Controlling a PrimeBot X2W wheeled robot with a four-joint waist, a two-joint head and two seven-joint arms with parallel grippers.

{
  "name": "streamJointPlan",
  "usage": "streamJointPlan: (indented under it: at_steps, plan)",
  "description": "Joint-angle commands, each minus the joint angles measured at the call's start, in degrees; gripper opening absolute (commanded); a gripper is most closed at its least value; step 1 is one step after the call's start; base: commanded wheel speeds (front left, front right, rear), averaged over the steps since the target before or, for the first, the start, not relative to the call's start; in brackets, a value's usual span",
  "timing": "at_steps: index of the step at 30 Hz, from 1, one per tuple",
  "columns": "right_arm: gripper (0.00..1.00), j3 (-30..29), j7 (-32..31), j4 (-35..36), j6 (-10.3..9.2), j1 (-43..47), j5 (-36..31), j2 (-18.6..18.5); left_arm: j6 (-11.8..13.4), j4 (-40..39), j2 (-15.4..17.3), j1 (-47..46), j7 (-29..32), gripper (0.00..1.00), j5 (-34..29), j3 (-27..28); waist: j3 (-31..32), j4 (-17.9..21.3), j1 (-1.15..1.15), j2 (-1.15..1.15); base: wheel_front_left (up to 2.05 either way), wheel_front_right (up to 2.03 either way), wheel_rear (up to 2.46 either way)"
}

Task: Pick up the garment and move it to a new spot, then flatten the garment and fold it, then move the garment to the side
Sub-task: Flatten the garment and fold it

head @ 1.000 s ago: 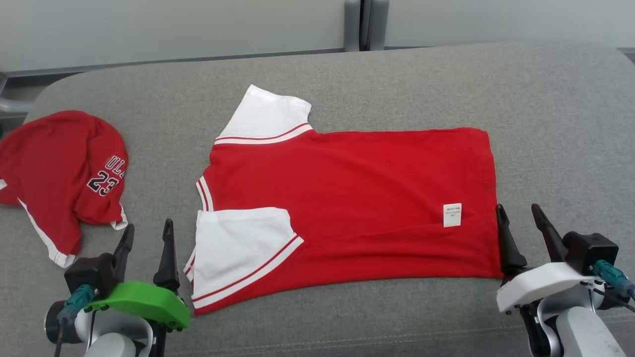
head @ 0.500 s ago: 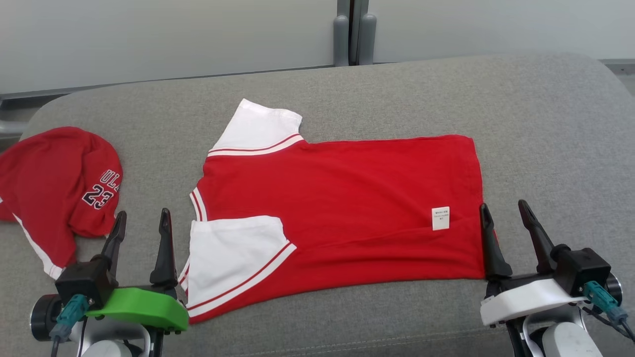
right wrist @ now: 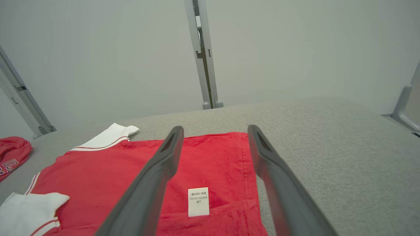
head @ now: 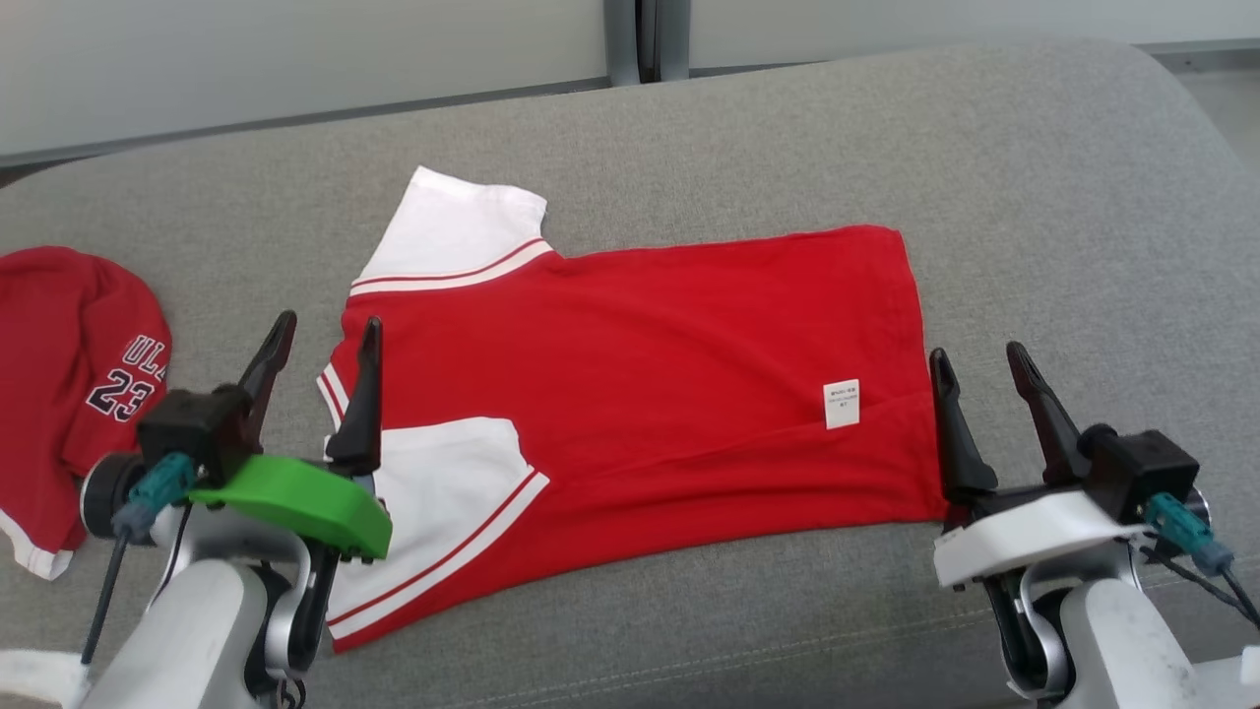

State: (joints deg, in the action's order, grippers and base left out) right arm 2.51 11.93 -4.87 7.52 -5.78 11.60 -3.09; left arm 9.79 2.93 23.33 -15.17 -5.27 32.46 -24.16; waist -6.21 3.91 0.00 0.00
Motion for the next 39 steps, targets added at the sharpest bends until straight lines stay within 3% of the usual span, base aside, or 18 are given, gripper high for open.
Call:
streamJointPlan:
  at_steps: [1,14,19,26,39]
  plan:
    - [1.00,0.1,-0.1,-0.6,-0.06,-1.7,0.8,-0.5,-0.8,0.8,0.1,-2.2,0.3,1.00,0.1,0.0,-2.7,1.2,0.00,0.00,0.00,0.00,0.00]
    - [1.00,4.2,-1.8,-16.8,-0.06,-22.5,5.7,-4.7,-12.4,17.5,-0.7,-24.4,9.3,1.00,5.3,-1.2,-15.2,4.1,0.00,0.00,0.00,0.00,0.00]
    - [1.00,6.8,-3.5,-22.8,-0.06,-30.2,8.5,-5.8,-15.3,23.3,0.0,-32.5,13.6,1.00,7.0,-1.6,-19.0,5.0,0.00,0.00,0.00,0.00,0.00]
    - [1.00,10.7,-7.3,-30.5,-0.06,-41.6,12.9,-6.6,-17.2,30.6,3.0,-44.2,21.6,1.00,10.7,-3.2,-23.8,7.2,0.00,0.00,0.00,0.00,0.00]
    - [1.00,18.6,-14.1,-37.9,-0.06,-53.8,19.9,-5.7,-17.3,35.8,10.4,-54.7,32.5,1.00,16.5,-8.5,-30.2,11.3,0.00,0.00,0.00,0.00,0.00]
